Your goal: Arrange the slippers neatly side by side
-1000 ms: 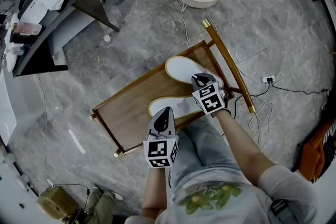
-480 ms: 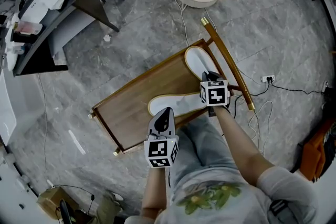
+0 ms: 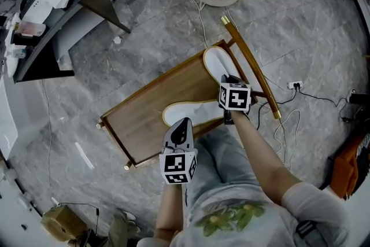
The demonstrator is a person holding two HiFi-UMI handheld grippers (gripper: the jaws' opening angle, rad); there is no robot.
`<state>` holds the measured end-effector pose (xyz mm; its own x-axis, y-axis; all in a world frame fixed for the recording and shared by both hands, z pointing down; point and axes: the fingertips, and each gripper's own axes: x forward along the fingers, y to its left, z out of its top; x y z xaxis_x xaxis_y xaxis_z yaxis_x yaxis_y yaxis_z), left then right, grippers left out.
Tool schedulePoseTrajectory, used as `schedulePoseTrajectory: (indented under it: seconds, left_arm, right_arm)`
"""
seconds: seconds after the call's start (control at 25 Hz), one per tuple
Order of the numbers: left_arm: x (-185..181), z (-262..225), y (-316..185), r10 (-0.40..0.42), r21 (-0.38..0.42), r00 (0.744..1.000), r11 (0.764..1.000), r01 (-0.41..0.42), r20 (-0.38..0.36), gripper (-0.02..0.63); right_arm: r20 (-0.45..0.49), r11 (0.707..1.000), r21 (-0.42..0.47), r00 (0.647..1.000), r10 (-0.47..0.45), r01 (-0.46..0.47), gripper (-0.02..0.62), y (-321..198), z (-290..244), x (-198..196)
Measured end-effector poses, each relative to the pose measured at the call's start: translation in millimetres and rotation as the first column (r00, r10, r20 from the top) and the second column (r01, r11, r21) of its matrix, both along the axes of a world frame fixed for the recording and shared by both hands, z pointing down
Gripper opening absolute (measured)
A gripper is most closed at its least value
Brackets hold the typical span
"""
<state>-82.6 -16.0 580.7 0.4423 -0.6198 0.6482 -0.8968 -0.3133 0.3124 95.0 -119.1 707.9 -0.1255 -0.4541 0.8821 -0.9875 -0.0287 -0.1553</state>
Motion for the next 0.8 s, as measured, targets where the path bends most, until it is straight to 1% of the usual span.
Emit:
schedulePoseTrajectory:
  seconds: [0.24,0.36,0.52,0.68,0.8]
  left_arm:
    - [-1,3,4,0.000,-0.004,1.000,1.000,0.000,0.002,0.015]
    - [-2,2,5,-0.002,-0.004,1.000,1.000,0.002,0.003,0.015]
    - [-3,1,7,-0.005,-0.001,1.000,1.000,0.005,0.003,0.015]
    - [-3,2,8,-0.007,0.003,1.000,1.000,0.007,0.006,0.015]
    - [-3,-1,5,-0.010,0.011,1.000,1.000,0.010,0.007,0.015]
  right_arm:
    - [0.002,1.000,0.005,1.000,0.007,-0.007,0.032,-3,1,0]
    - [0.001,1.000,0.012,1.000,-0.007,0.007,0.044,-2,0,-1]
    - [-0.018,0.997,0.050,0.998,-0.052,0.053,0.098,-4,-6,-2]
    - [-0.041,0.989,0.093,0.993,-0.113,0.117,0.133,-5,-18,-4]
    - [-0.051,0.979,0.124,0.986,-0.160,0.165,0.153,-6,-37,-7]
